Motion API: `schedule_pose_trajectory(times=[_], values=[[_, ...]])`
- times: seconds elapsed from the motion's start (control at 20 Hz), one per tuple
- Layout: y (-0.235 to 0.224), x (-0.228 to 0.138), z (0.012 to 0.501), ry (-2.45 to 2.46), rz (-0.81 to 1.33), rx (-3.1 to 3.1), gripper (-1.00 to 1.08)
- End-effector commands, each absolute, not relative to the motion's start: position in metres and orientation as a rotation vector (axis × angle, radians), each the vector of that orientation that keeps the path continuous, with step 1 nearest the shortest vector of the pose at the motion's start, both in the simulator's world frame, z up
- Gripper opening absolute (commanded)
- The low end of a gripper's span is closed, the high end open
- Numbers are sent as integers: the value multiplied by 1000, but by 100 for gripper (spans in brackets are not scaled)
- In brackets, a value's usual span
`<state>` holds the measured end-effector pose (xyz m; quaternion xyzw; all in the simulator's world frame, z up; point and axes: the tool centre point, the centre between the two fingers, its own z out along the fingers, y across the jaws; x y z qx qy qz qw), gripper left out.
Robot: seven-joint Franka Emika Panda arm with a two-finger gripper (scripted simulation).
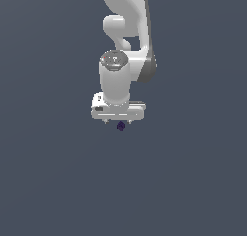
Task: Pick up the object and move it to a goal position.
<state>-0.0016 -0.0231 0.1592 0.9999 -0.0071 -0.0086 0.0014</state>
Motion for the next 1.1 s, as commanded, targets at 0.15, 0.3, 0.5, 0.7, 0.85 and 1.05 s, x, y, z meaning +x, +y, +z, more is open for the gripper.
schedule_pose_trajectory(times=[0.15,0.3,0.5,0.7,0.85,1.05], values=[[-25,0,161,-15,-17,3138,100],[-30,4,167,7,8,3135,100],[-33,7,171,31,22,3132,100],[-33,6,170,23,19,3133,100],[-32,4,166,-5,18,3134,100],[-30,0,159,-73,17,3136,100]])
